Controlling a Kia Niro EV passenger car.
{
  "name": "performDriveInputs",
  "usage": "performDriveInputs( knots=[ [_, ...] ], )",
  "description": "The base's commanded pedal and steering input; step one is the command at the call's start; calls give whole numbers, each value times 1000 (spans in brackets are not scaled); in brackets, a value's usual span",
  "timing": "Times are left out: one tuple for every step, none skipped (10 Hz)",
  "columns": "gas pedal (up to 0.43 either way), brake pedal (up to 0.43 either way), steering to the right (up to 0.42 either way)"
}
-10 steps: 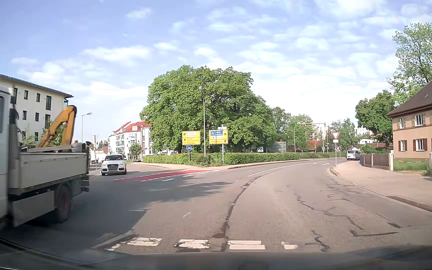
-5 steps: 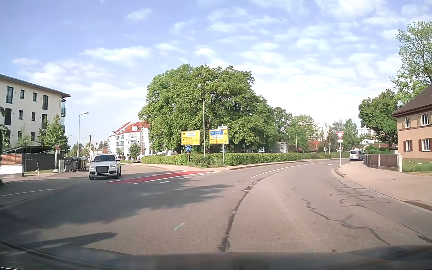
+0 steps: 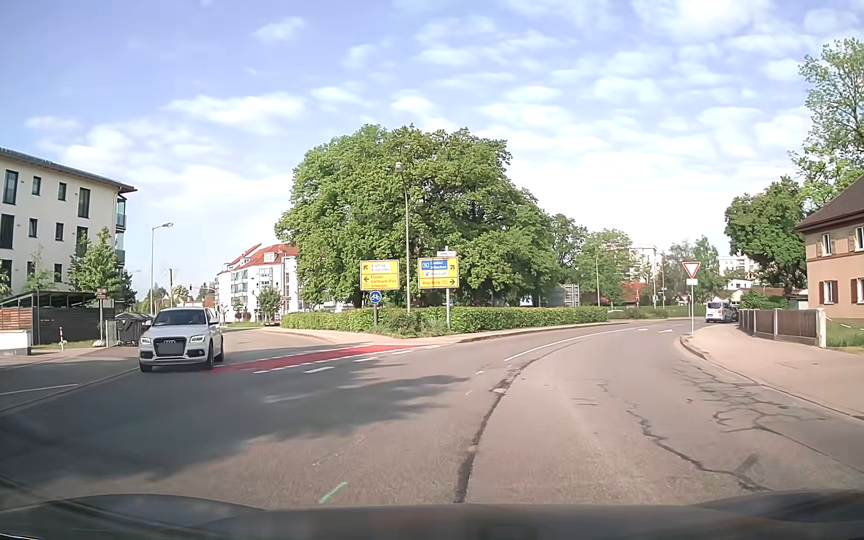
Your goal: Follow the waypoints while adhering to traffic rules and regulations
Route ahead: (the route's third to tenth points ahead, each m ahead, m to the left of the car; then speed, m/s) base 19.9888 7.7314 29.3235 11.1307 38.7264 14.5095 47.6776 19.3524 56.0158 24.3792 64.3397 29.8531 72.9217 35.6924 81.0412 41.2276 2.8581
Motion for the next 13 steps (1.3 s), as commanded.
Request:
performDriveInputs(
  knots=[
    [138, 0, -27],
    [138, 0, -35],
    [150, 0, -49],
    [150, 0, -63],
    [157, 0, -79],
    [189, 0, -94],
    [189, 0, -105],
    [189, 0, -110],
    [189, 0, -112],
    [189, 0, -112],
    [189, 0, -112],
    [189, 0, -111],
    [177, 0, -109]
  ],
)
